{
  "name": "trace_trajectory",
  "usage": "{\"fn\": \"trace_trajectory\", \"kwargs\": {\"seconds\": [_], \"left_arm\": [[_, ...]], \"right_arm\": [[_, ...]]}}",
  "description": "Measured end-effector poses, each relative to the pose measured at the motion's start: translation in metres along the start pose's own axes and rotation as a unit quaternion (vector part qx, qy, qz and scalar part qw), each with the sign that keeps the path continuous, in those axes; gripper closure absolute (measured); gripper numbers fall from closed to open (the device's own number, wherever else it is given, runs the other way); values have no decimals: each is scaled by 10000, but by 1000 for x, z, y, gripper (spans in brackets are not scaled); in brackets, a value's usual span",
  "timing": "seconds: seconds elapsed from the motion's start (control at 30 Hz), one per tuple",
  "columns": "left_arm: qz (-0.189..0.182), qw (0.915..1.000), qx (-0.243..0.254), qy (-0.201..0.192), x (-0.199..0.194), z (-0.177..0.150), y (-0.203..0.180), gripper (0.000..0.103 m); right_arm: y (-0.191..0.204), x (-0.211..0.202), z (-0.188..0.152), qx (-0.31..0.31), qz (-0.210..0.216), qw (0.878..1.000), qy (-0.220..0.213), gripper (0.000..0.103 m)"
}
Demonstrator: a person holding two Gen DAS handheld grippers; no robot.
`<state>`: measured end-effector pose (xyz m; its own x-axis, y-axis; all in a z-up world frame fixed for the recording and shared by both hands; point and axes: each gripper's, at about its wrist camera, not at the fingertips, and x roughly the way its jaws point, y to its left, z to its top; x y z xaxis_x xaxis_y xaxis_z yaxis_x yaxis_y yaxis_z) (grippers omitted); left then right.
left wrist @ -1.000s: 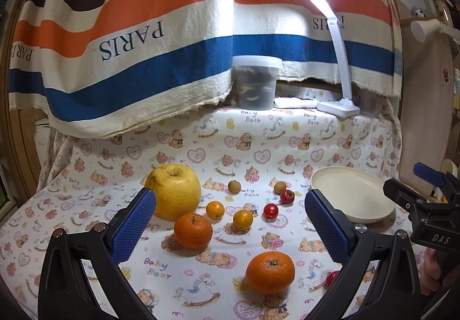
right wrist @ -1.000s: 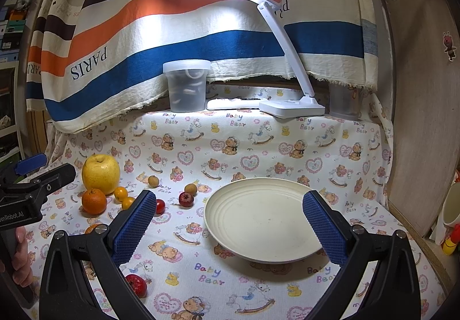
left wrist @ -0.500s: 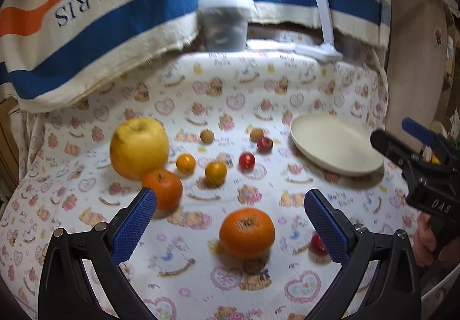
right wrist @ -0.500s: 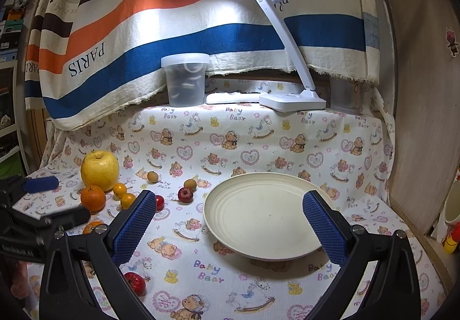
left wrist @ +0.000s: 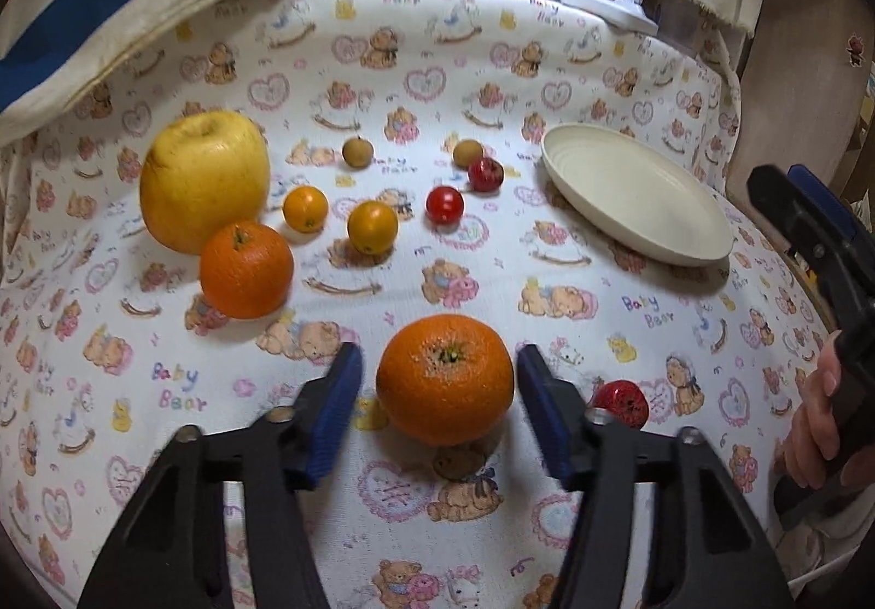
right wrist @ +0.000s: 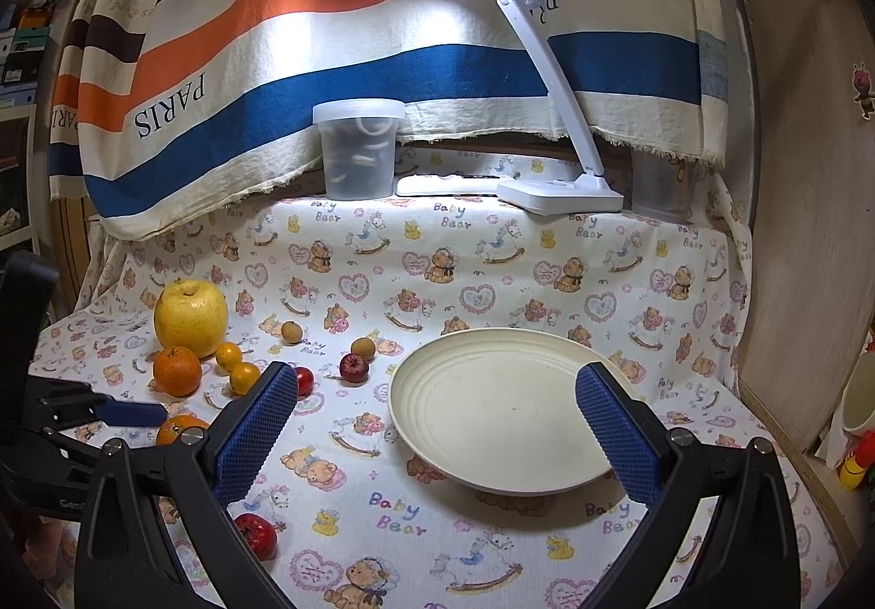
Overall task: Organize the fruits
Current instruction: 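Move the left gripper to the large tangerine and close on it, then lift the tangerine with the left gripper while the right gripper grasps a small yellow-orange fruit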
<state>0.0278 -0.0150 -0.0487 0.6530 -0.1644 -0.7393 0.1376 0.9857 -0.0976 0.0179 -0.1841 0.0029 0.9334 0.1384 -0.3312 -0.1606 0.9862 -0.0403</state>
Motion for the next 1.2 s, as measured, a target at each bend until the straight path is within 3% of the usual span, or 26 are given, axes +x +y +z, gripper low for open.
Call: {"fn": "trace_trajectory", "kwargs": {"seconds": [0.27, 0.6, 0.8, 1.03, 1.2], "left_arm": [[-37, 10000, 62, 12, 2, 0, 0, 53], [180, 9990, 29, -402, -14, 9, 9, 53], [277, 9970, -380, -621, -26, 23, 35, 53], [780, 9906, -536, -991, -43, 36, 68, 53], [824, 9876, -828, -1052, -45, 38, 88, 53]], "right_arm": [[0, 0, 0, -9, -1, 10000, 2, 1], [-1, 0, 0, -6, 2, 10000, 6, 1], [8, -1, 2, -169, 39, 9998, 89, 1], [42, 8, 15, -484, 622, 9956, 516, 1], [65, 32, 25, -370, 951, 9903, 939, 18]]}}
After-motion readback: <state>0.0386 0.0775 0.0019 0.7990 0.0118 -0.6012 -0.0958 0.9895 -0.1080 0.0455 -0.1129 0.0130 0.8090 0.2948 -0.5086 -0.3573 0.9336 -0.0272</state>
